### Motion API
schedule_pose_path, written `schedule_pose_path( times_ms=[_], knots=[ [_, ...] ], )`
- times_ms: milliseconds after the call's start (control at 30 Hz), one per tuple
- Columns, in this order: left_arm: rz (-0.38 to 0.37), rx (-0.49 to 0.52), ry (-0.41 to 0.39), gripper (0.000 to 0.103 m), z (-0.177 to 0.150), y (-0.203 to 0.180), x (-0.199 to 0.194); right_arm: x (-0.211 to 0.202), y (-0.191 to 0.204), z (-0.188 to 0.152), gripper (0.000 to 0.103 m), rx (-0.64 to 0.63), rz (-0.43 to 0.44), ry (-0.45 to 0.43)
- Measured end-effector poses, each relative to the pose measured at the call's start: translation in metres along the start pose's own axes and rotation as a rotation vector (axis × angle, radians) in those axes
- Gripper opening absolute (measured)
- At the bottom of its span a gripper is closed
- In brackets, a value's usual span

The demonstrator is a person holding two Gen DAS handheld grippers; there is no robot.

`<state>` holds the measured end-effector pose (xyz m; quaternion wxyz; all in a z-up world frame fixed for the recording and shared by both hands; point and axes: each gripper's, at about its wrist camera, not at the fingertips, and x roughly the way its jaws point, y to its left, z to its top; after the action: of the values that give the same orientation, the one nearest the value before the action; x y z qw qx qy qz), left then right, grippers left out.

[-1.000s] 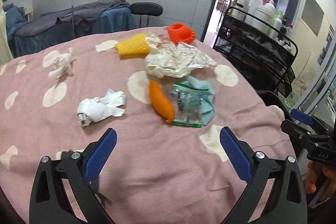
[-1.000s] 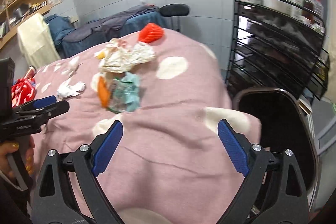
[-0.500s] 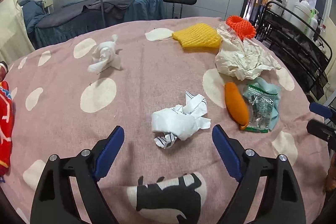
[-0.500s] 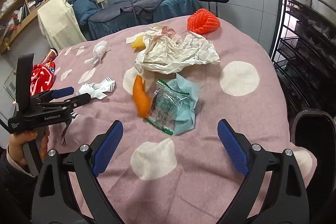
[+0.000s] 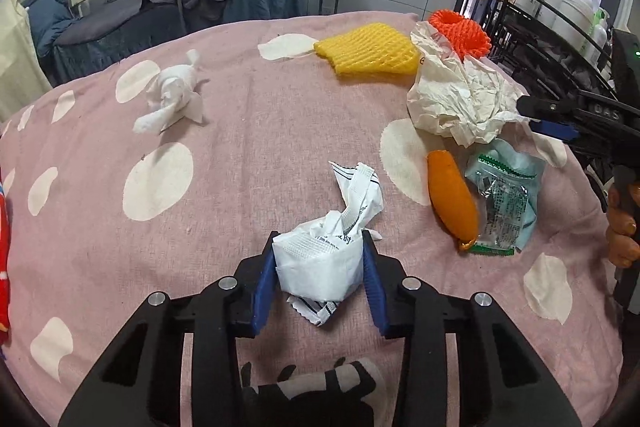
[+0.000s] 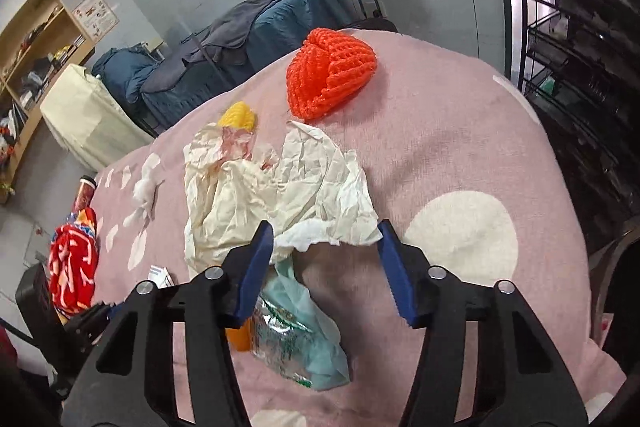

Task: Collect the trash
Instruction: 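Grasp the white tissue with the left tool while the right tool grasps the crumpled paper, then carry the tissue and crumpled paper to the bin and release the paper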

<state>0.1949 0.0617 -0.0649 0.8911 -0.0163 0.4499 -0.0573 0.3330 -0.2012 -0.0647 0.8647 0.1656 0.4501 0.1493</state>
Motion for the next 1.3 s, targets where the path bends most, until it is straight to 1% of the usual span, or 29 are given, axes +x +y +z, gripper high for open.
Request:
schedule_pose_path(
  times_ms=[33,67,100,133,167,200,333,433,633,733,933,1100,1233,1300],
  knots=[
    [-0.003,-0.004,-0.006,0.038,-0.002,0.001,-0.002,0.004,0.0,0.002,0.047,0.007,-0.001,0.002],
    [-0.004,-0.008,-0.009,0.038,-0.002,0.001,-0.003,0.01,0.001,0.004,0.037,0.011,-0.005,0.007],
    [-0.008,-0.013,-0.014,0.037,-0.003,0.001,-0.004,0.014,0.001,0.004,0.031,0.012,-0.008,0.01],
    [-0.012,-0.018,-0.018,0.037,-0.004,0.001,-0.005,0.016,0.001,0.005,0.027,0.014,-0.019,0.009],
    [-0.015,-0.022,-0.023,0.037,-0.005,0.001,-0.007,0.015,0.002,0.004,0.021,0.016,-0.025,-0.001],
    [-0.017,-0.026,-0.03,0.037,-0.006,0.001,-0.01,0.013,0.002,0.004,0.016,0.015,-0.015,-0.007],
    [-0.03,-0.038,-0.063,0.037,-0.006,0.0,-0.019,-0.005,0.002,0.0,0.01,0.017,0.034,-0.044],
    [-0.045,-0.044,-0.094,0.037,-0.007,-0.004,-0.029,-0.025,0.006,-0.005,0.008,0.012,0.079,-0.081],
    [-0.09,-0.028,-0.149,0.037,-0.008,-0.023,-0.051,-0.074,0.016,-0.023,0.007,-0.044,0.103,-0.171],
    [-0.12,-0.007,-0.173,0.037,-0.009,-0.037,-0.058,-0.099,0.008,-0.032,0.006,-0.031,0.124,-0.202],
    [-0.177,0.029,-0.186,0.037,-0.01,-0.062,-0.065,-0.143,-0.007,-0.049,0.006,-0.01,0.138,-0.253],
    [-0.241,0.064,-0.189,0.037,-0.016,-0.087,-0.072,-0.188,-0.027,-0.068,0.006,-0.004,0.073,-0.323],
    [-0.294,0.105,-0.178,0.037,-0.018,-0.112,-0.071,-0.219,-0.054,-0.087,0.006,0.018,-0.033,-0.371],
    [-0.312,0.126,-0.177,0.037,-0.018,-0.123,-0.071,-0.232,-0.069,-0.095,0.006,0.048,-0.06,-0.389]
  ],
)
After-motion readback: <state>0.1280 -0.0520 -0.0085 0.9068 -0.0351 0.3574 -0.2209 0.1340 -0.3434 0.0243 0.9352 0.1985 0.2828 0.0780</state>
